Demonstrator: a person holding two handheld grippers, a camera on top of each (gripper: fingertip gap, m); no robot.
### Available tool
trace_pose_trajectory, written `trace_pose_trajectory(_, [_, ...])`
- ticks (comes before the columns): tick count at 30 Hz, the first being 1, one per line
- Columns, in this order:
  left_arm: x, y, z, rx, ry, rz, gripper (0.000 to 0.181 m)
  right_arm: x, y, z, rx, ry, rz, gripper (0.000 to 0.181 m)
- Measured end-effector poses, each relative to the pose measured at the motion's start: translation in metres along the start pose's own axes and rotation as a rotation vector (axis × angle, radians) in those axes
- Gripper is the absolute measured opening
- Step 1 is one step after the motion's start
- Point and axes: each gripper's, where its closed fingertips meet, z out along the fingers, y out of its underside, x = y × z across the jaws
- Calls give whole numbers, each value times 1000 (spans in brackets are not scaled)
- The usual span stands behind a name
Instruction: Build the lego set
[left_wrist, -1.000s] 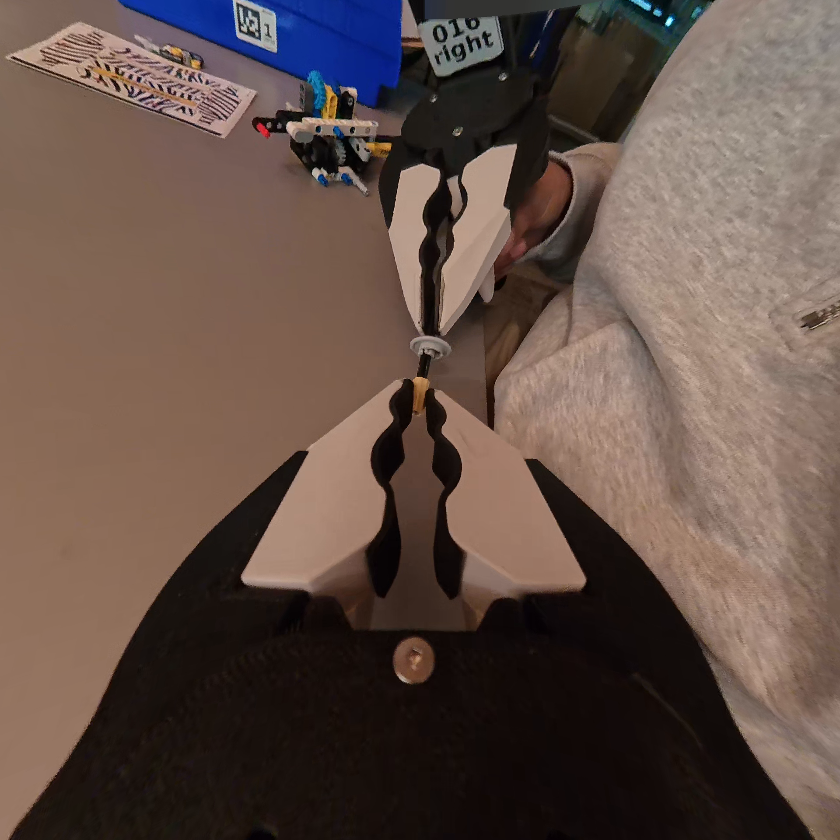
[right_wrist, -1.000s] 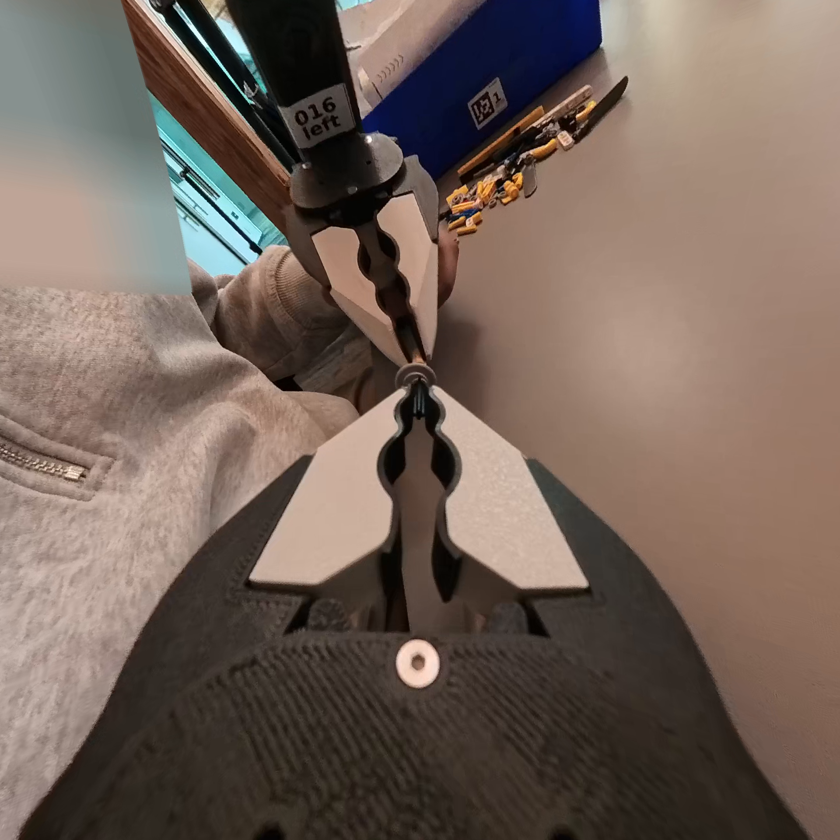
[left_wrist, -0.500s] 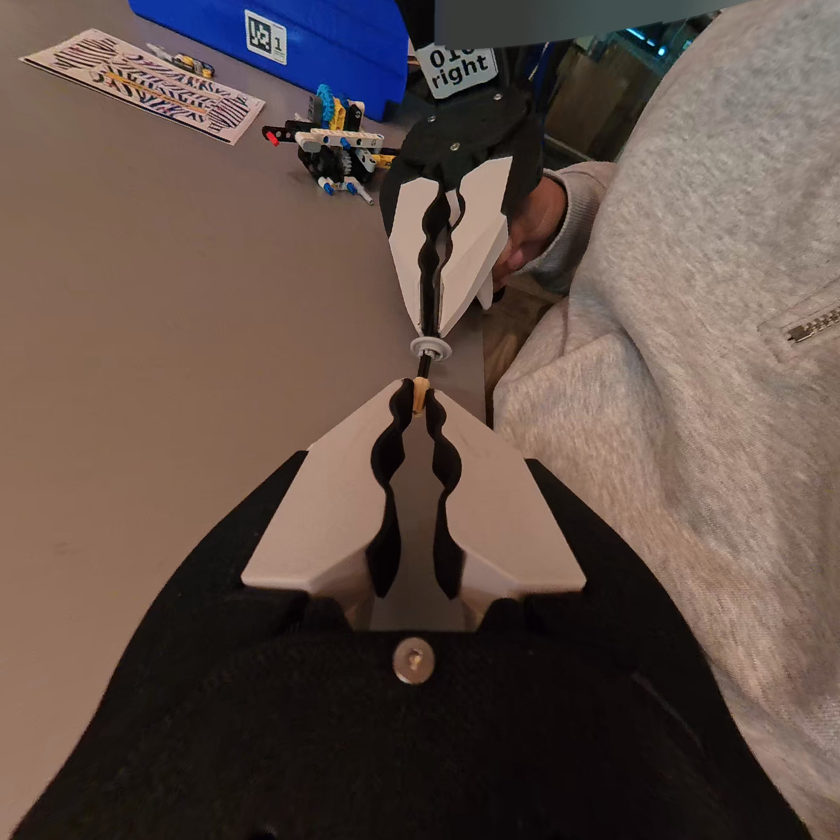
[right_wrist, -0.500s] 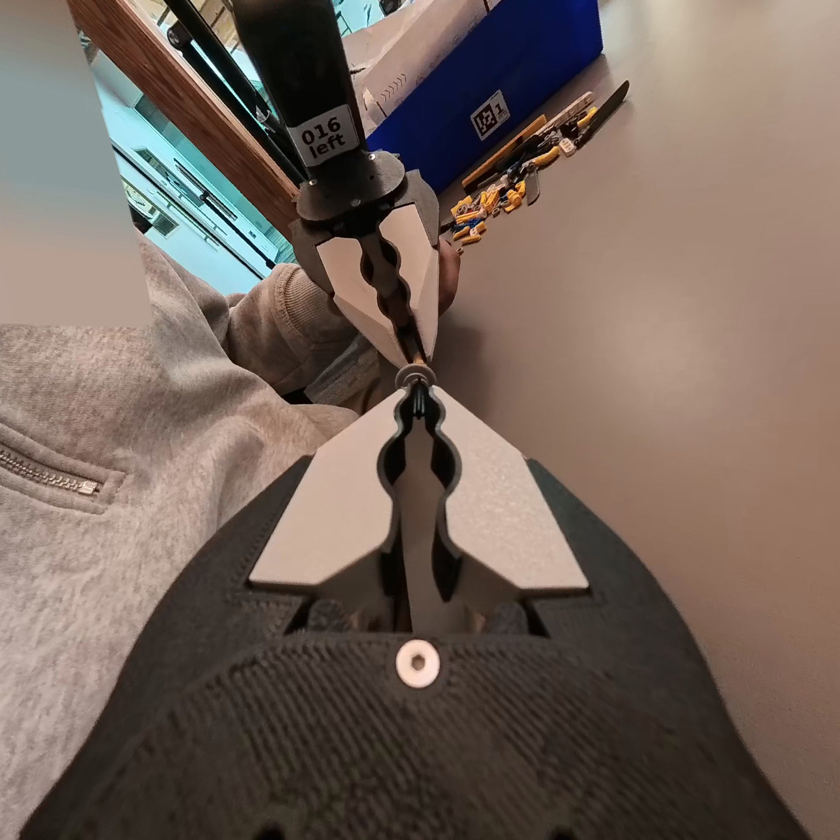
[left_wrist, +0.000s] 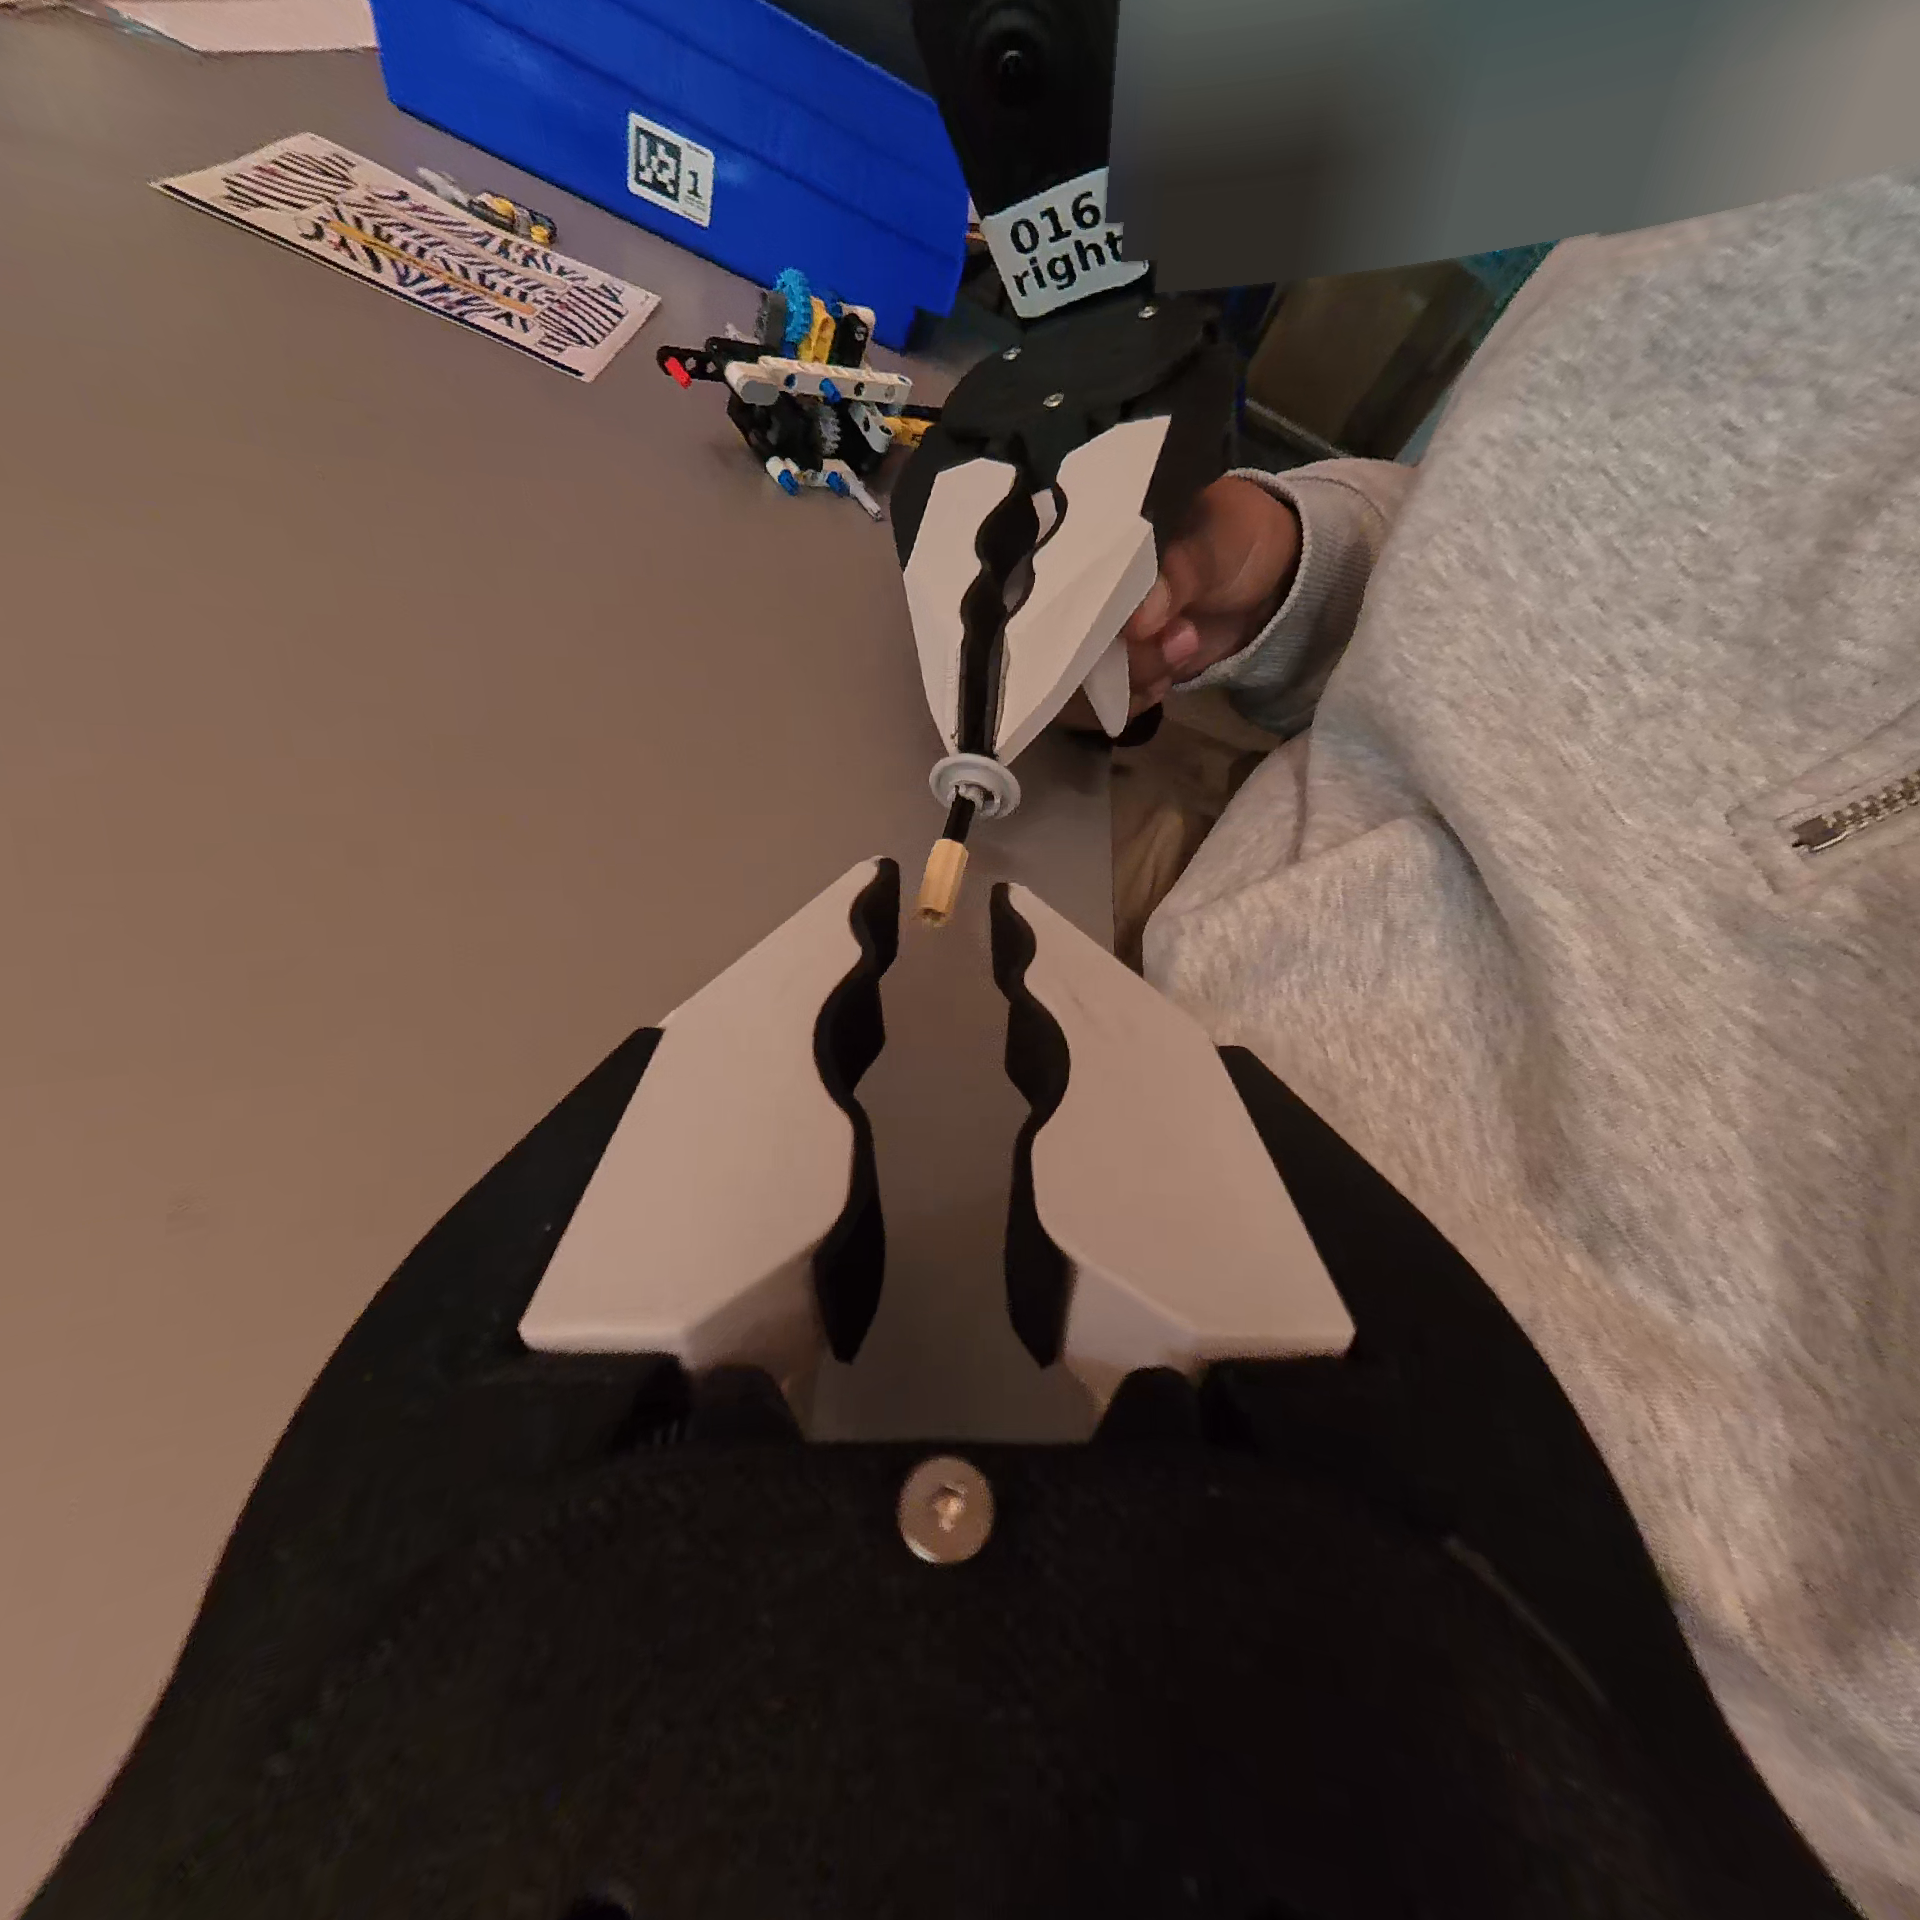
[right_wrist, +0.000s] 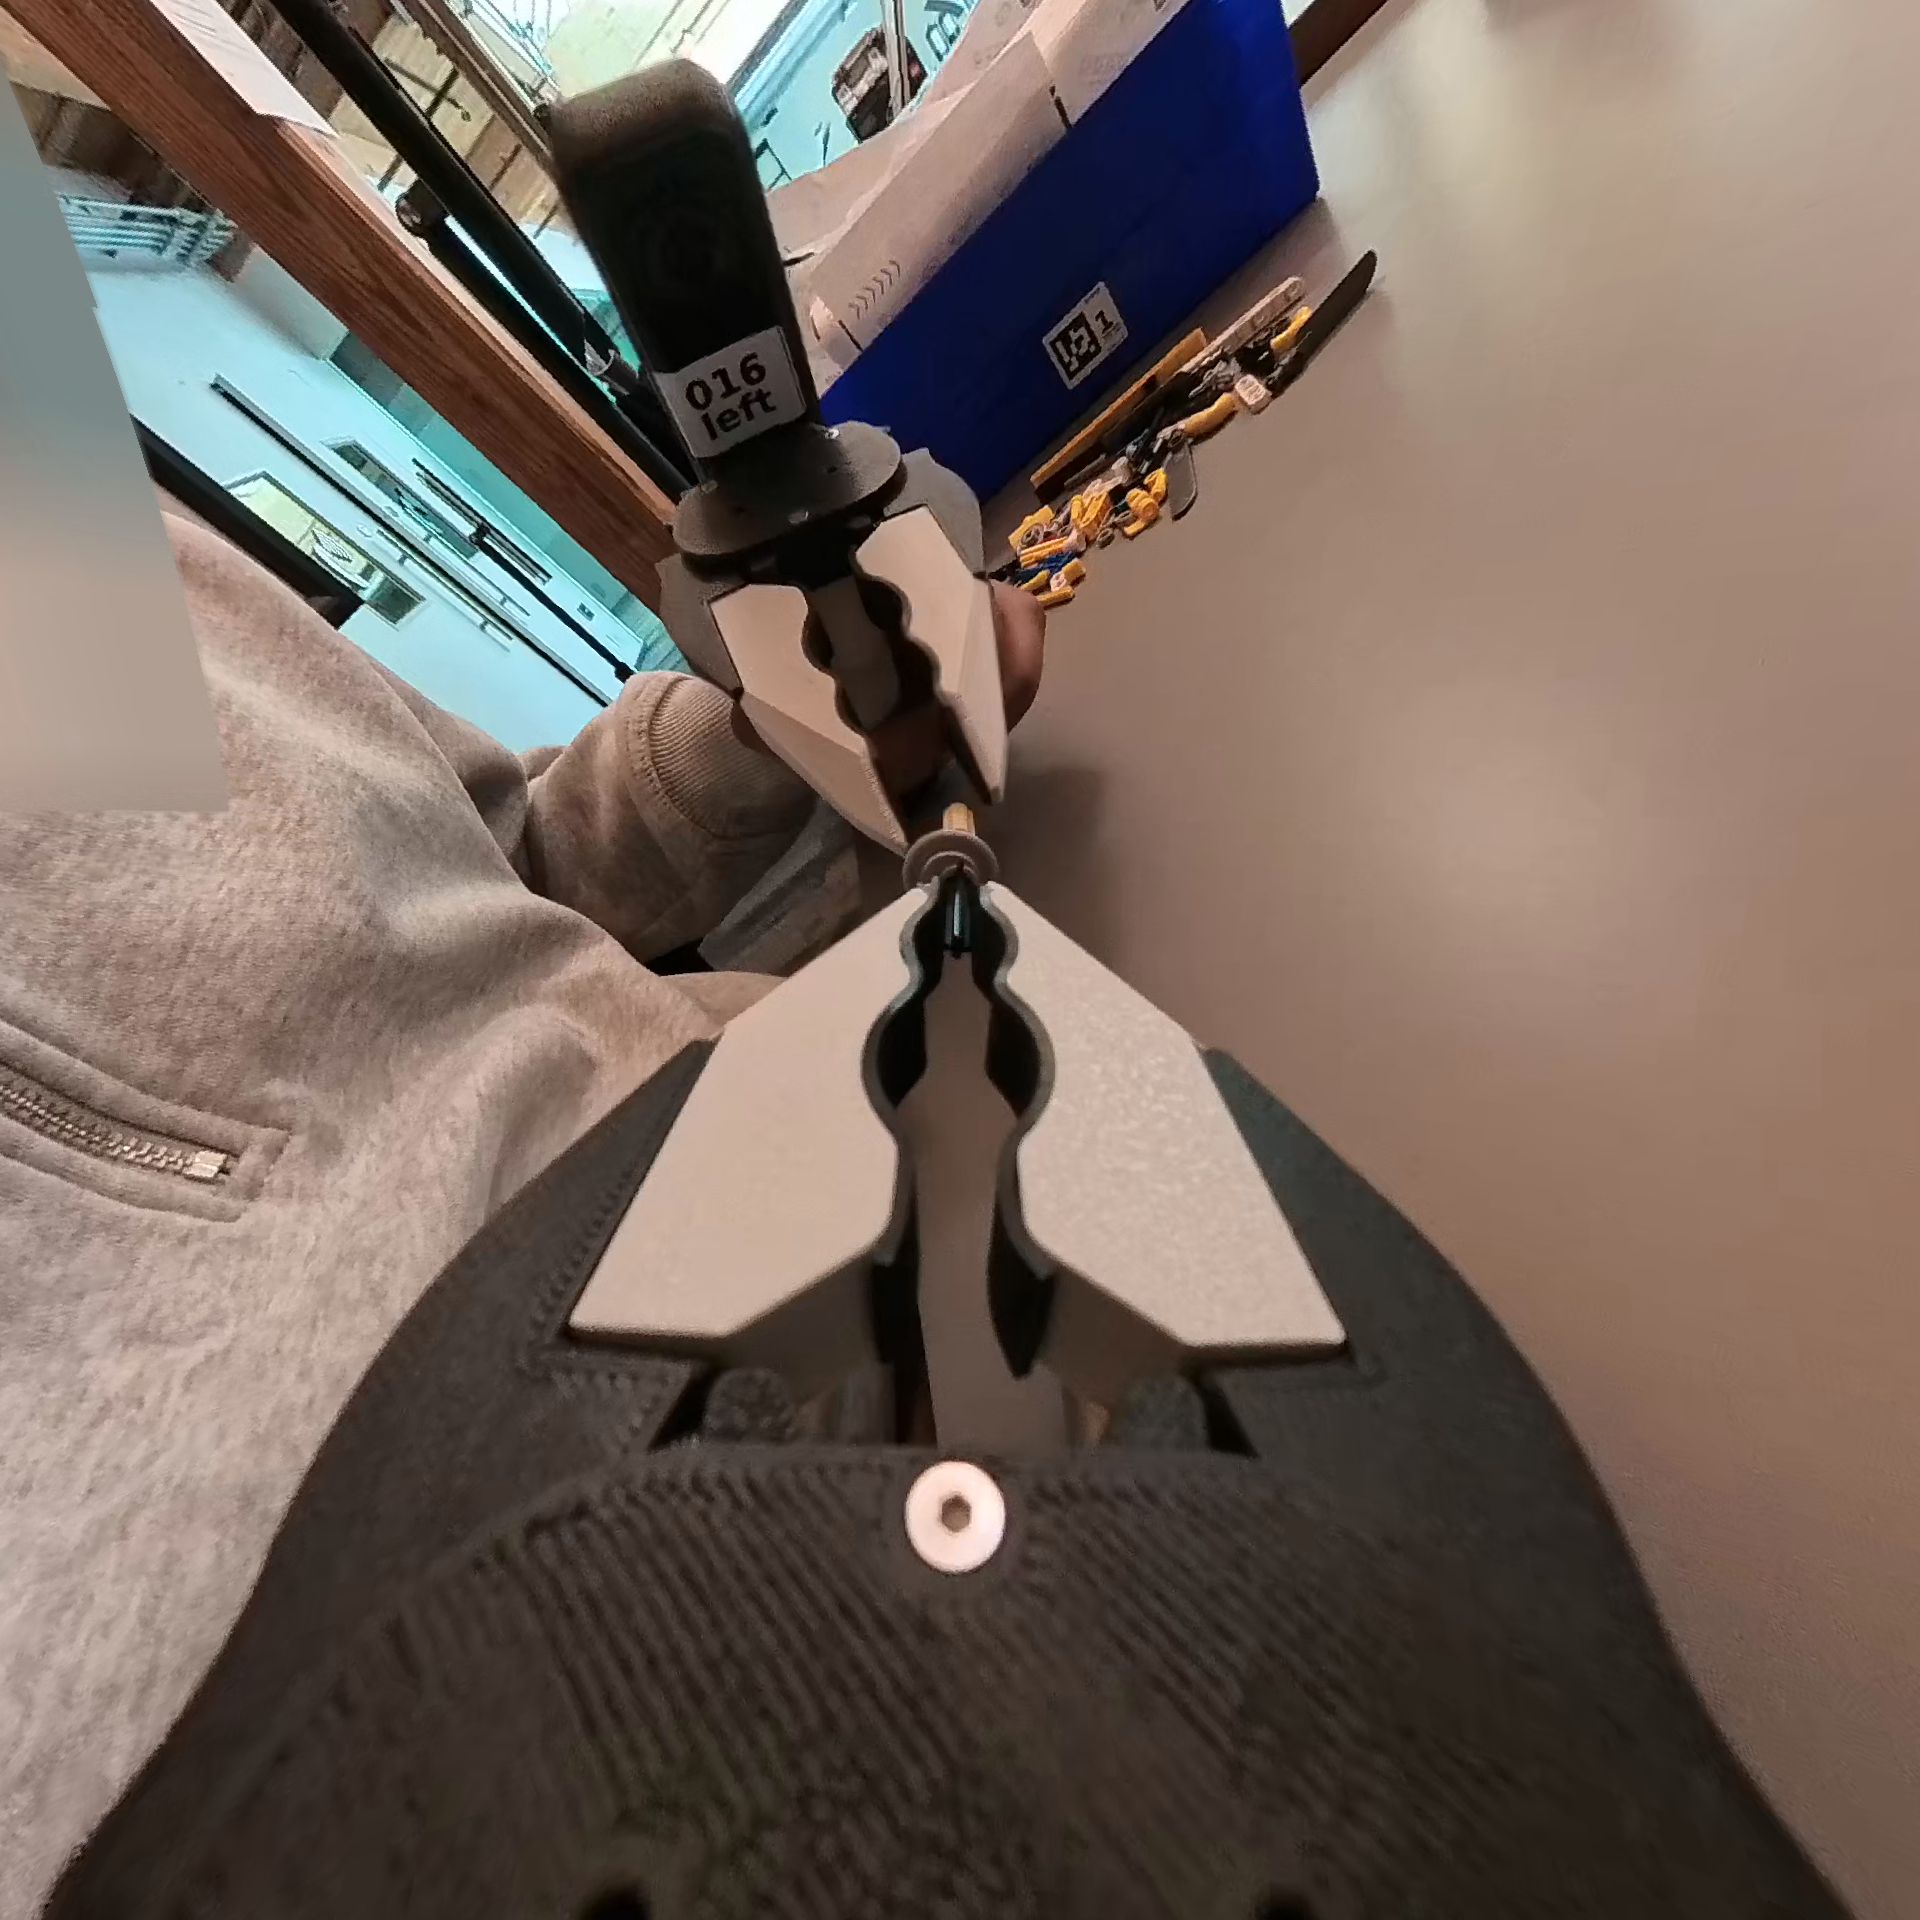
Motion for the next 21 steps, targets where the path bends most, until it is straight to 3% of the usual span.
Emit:
trace_pose_trajectory(5, [-2,-1,-1,10,2,-24,19,1,-4,-3,27,-20,23,3])
trace_pose_trajectory(21, [6,1,2,-6,67,-34,3,-6,2,3,-16,-40,-9,3])
